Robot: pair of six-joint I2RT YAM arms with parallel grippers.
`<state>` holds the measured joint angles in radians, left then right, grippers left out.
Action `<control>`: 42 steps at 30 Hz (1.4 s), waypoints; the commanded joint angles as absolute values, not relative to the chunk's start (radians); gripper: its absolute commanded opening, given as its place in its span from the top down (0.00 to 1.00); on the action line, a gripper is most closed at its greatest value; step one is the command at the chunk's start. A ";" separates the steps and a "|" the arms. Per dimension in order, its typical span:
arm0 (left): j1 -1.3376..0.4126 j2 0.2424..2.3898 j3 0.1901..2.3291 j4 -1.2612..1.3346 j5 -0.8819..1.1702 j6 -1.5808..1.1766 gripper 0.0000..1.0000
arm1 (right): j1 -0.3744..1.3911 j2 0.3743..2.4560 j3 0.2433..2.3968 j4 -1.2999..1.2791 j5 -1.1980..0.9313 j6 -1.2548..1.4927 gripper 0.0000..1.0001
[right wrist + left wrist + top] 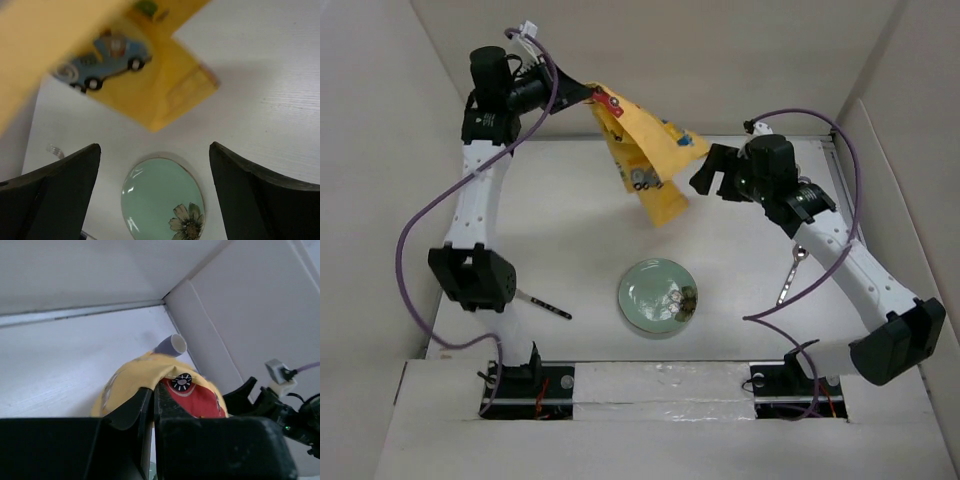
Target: Set the dinner table for one person
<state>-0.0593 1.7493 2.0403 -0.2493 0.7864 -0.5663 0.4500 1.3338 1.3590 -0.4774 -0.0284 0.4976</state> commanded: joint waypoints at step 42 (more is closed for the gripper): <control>-0.465 1.733 1.198 -0.456 -0.195 -0.301 0.42 | 0.341 2.537 2.336 -0.827 0.144 0.532 0.39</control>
